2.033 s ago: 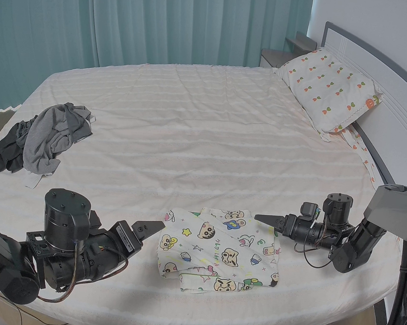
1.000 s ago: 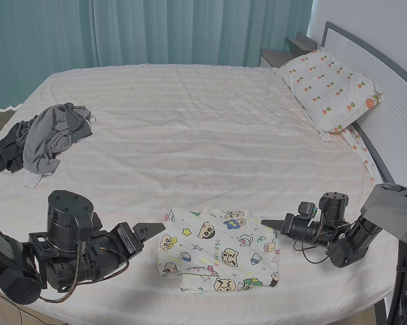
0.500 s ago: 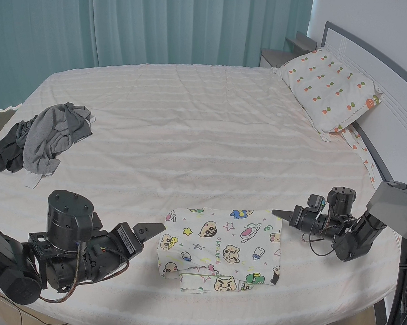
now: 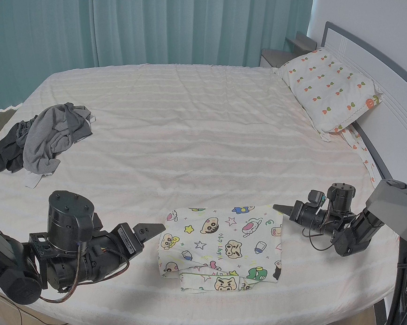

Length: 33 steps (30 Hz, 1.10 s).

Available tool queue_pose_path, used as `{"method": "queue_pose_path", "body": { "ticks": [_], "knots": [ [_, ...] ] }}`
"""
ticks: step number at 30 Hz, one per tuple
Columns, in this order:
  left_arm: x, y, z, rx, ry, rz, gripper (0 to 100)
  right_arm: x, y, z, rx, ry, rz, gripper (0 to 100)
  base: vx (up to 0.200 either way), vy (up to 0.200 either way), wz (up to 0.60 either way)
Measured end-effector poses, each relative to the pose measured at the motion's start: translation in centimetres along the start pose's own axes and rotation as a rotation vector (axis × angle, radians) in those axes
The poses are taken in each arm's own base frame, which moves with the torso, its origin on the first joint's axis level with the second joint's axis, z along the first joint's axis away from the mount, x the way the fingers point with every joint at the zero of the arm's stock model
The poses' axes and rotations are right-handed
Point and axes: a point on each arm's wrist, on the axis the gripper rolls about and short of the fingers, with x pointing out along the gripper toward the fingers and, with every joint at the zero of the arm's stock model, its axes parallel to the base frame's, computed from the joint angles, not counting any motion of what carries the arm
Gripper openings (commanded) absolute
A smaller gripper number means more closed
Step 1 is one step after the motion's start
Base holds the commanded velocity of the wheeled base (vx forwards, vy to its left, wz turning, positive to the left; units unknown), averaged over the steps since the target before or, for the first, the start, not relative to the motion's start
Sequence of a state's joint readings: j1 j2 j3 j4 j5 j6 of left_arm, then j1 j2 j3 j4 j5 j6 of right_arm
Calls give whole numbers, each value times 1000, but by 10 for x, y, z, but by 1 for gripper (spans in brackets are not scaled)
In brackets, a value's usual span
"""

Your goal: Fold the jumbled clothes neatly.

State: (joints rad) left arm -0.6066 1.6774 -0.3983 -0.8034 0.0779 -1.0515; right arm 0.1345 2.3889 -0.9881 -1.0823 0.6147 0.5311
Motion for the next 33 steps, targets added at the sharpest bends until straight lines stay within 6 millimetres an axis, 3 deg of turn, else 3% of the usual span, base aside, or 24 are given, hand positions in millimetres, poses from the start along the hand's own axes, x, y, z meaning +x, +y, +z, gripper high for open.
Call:
{"method": "queue_pose_path", "body": {
  "ticks": [9,10,18,26,33],
  "knots": [
    [2,1,-1,0,4,7,100,3,-3,4,1,-2,-3,0,0,0,0],
    [2,1,-1,0,4,7,100,3,-3,4,1,-2,-4,100,0,0,0],
    [4,5,-2,3,13,24,100,-4,-8,-1,30,23,-32,100,0,0,0],
    [9,11,-4,68,51,35,100,-35,-14,-8,78,38,-88,100,0,0,0],
    [43,18,8,173,68,69,100,-61,-9,-31,70,109,-125,100,0,0,0]
  ]
}}
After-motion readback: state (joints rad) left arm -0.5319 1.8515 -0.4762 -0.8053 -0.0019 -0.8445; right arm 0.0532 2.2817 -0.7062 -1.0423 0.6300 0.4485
